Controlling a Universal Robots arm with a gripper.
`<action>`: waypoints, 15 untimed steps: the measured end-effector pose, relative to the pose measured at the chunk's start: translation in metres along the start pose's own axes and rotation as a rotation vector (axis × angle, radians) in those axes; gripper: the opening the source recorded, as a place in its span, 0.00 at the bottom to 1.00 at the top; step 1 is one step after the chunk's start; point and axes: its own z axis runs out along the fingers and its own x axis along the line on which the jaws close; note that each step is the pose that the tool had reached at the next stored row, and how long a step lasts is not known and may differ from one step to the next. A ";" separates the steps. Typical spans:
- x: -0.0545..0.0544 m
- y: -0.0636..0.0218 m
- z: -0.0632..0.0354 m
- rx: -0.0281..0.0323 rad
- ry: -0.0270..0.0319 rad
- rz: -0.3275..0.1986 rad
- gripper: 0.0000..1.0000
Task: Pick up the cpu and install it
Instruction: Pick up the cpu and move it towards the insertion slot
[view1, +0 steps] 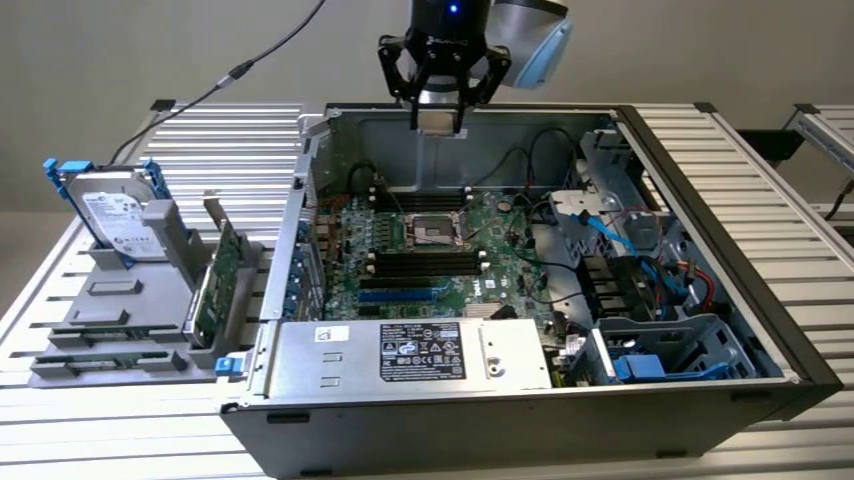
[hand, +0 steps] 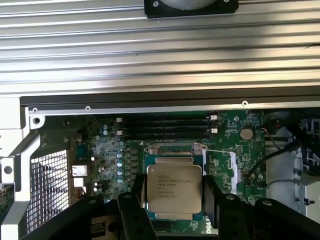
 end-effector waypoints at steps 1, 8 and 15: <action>0.000 0.0000 0.0001 -0.0009 -0.0013 0.018 0.55; 0.000 -0.0001 0.0013 -0.0073 -0.0104 0.144 0.55; 0.000 -0.0003 0.0024 -0.0134 -0.0195 0.272 0.55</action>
